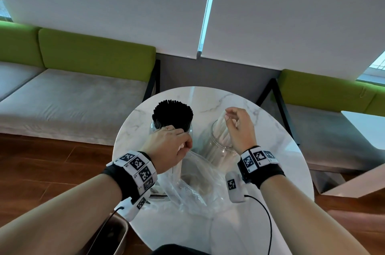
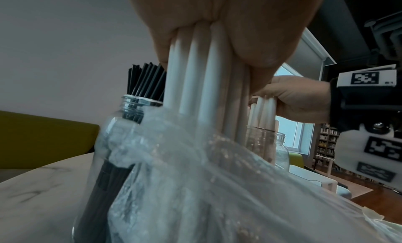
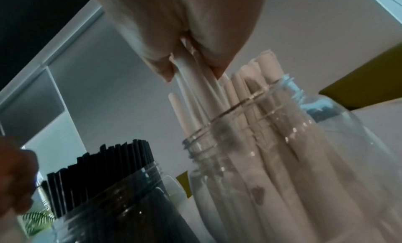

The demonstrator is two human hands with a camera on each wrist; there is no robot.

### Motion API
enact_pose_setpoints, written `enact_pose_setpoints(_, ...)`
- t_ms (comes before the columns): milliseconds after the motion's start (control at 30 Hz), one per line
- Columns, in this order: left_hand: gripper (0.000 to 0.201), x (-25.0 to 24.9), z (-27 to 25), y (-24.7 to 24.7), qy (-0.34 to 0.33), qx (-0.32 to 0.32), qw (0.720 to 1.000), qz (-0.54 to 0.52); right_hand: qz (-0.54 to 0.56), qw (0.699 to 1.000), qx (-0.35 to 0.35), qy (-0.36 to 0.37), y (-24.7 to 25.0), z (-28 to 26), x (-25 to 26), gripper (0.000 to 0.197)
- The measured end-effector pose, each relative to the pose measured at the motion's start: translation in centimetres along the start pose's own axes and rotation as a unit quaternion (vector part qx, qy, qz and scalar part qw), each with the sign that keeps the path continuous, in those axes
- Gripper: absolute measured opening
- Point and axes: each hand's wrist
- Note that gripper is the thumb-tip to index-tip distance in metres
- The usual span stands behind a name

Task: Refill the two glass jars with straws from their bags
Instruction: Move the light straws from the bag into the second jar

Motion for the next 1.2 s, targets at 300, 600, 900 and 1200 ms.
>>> enact_pose_setpoints(300,0.027,-0.1,0.2,0.0,0.001,0.0,1.0,-0.005,-0.308,0.936,0.109,0.133,0.3,-0.6,-2.4,0.049)
enact_pose_setpoints(600,0.021,0.0,0.3,-0.1,-0.002,-0.009,1.0,-0.016,-0.1,0.992,-0.025,-0.077,2.0,-2.1,-5.3,0.086)
enact_pose_setpoints(900,0.031,-0.3,0.6,-0.2,0.0,0.0,1.0,-0.019,-0.036,0.995,0.033,-0.091,0.3,0.3,-3.3,0.107)
enact_pose_setpoints(1200,0.021,0.1,0.5,-0.3,-0.016,-0.023,0.999,-0.023,-0.193,0.981,0.015,-0.017,-1.1,2.2,-3.0,0.065)
Point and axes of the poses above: each hand's wrist, its own z-axis towards the middle knuckle, its own y-axis out of the back of the hand, x = y × z, and after that the axes turned 9 degrees about -z, right-handed
